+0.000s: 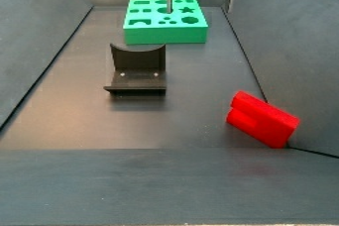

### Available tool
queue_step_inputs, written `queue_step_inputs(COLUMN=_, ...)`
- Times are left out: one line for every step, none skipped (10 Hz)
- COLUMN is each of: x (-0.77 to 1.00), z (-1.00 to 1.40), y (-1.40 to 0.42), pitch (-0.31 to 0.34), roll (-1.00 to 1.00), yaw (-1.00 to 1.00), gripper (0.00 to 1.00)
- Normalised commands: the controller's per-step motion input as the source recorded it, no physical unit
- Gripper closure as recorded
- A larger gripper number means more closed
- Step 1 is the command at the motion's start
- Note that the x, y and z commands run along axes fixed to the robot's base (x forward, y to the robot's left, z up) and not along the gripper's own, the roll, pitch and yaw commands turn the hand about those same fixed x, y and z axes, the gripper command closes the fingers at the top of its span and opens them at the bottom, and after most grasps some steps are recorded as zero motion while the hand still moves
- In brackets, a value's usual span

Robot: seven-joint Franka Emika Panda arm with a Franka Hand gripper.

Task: Pick up the double-square object. Move up. Rotate the double-square object. Place the double-square object on the fixture. Regrasp the double-square object. Move to above the board. Insert the double-square object.
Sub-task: Pick up the double-square object.

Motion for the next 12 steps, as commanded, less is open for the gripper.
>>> queue_step_inputs(x=0.0, z=-0.04, y=0.0, pitch=0.0, roll=0.0, yaw=0.0, gripper=0.0)
queue_step_inputs(x=0.0, z=0.0, y=0.0, pitch=0.0, roll=0.01, yaw=0.0, gripper=0.0)
queue_step_inputs(x=-0.1, z=-0.03, y=0.06, pitch=-0.029, roll=0.0, yaw=0.03, gripper=0.0)
queue_step_inputs(x=-0.5, z=-0.13, y=0.37, pitch=-0.111, roll=-0.02, yaw=0.26, gripper=0.0)
queue_step_inputs(x=-0.45, z=-0.25, y=0.56, pitch=-0.123, roll=-0.06, yaw=0.47, gripper=0.0)
queue_step_inputs(x=-0.25, z=-0.33, y=0.6, pitch=-0.091, roll=-0.02, yaw=0.66, gripper=0.0)
queue_step_inputs(x=-0.19, z=-0.39, y=0.54, pitch=-0.093, roll=-0.02, yaw=0.73, gripper=0.0)
queue_step_inputs(x=-0.13, z=-0.49, y=0.47, pitch=-0.109, roll=-0.02, yaw=0.78, gripper=0.0)
queue_step_inputs(x=-0.09, z=-0.67, y=0.52, pitch=-0.089, roll=0.0, yaw=0.69, gripper=0.0)
queue_step_inputs(x=-0.2, z=-0.73, y=0.45, pitch=-0.103, roll=0.0, yaw=0.65, gripper=0.0)
queue_step_inputs(x=-0.24, z=-0.81, y=0.43, pitch=-0.124, roll=0.02, yaw=0.65, gripper=0.0)
queue_step_inputs(x=-0.22, z=-0.88, y=0.4, pitch=-0.13, roll=0.01, yaw=0.65, gripper=0.0)
